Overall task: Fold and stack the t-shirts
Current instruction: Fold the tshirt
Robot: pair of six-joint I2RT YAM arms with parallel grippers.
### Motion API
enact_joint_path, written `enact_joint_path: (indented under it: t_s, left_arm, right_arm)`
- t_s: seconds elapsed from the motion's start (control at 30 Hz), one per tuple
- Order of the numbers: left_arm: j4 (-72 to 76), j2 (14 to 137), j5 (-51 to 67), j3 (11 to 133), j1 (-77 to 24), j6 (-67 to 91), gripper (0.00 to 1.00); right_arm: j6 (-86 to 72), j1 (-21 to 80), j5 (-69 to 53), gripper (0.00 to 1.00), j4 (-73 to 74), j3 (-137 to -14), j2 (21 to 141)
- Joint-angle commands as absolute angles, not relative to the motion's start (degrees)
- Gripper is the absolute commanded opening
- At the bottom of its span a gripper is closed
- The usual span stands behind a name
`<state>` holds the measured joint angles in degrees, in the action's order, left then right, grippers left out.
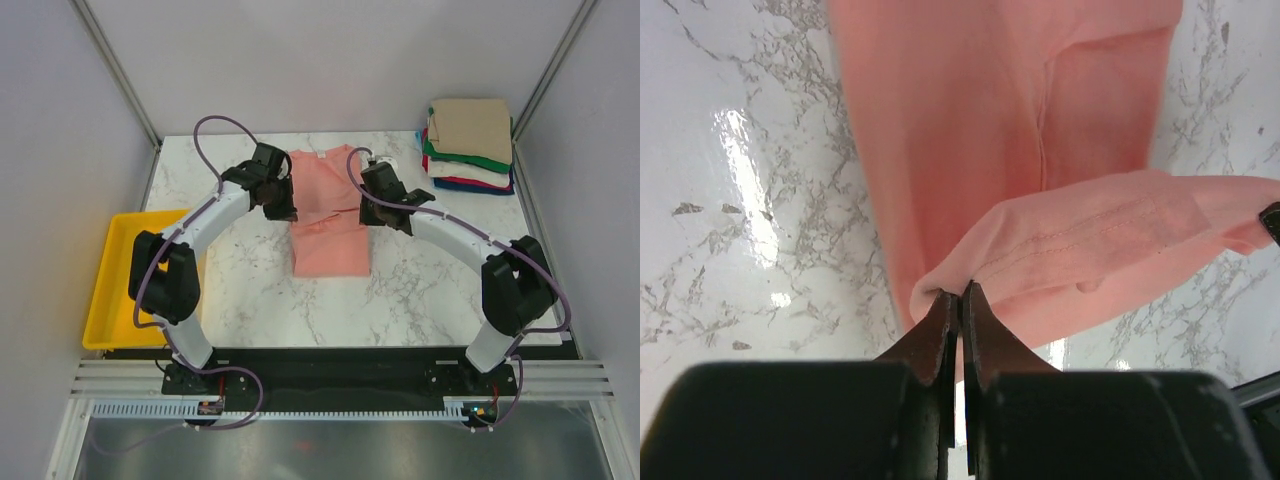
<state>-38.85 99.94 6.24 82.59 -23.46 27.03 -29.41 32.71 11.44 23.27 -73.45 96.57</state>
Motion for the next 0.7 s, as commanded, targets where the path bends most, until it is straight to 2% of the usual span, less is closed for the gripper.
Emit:
enact_joint_path:
  t_s: [0.0,0.43,0.47,0.5,0.53,0.57,0.6,0.63,0.67]
  left_arm:
    - [-37.97,102.99,6.77,85.87,-22.85,25.22,0.03]
    - [-38.85,112.76,5.18,93.42,-20.31,24.26,0.06]
    - [-39.37,114.59,5.53,94.3,-20.22,23.82,0.09]
    - [-40.07,115.57,6.41,96.57,-19.95,23.64,0.13]
    - [-41.38,116.62,6.68,98.51,-19.52,23.56,0.25]
    - [-44.62,117.85,7.03,100.7,-19.25,23.21,0.33]
    - [-46.3,119.86,7.64,106.12,-19.16,22.77,0.39]
    - [-48.75,120.84,7.21,109.56,-18.99,22.24,0.48]
    - [-52.78,121.89,6.42,116.47,-19.07,21.54,0.51]
  right_arm:
    - [-27.6,31.38,8.63,0.0,20.04,-76.72,99.57]
    - [-26.28,28.57,4.4,0.0,18.37,-83.4,109.15]
    - [-26.11,28.39,3.7,0.04,18.54,-84.71,109.77]
    - [-26.02,27.95,3.17,0.13,18.72,-85.42,110.91]
    - [-25.93,27.69,2.73,0.26,19.24,-86.3,111.61]
    - [-25.75,27.42,2.12,0.37,19.86,-87.35,112.14]
    - [-25.58,26.99,1.76,0.54,20.65,-90.76,113.37]
    - [-25.4,26.2,1.58,0.59,22.92,-92.88,113.9]
    - [-25.14,25.84,1.32,0.64,24.24,-97.86,114.34]
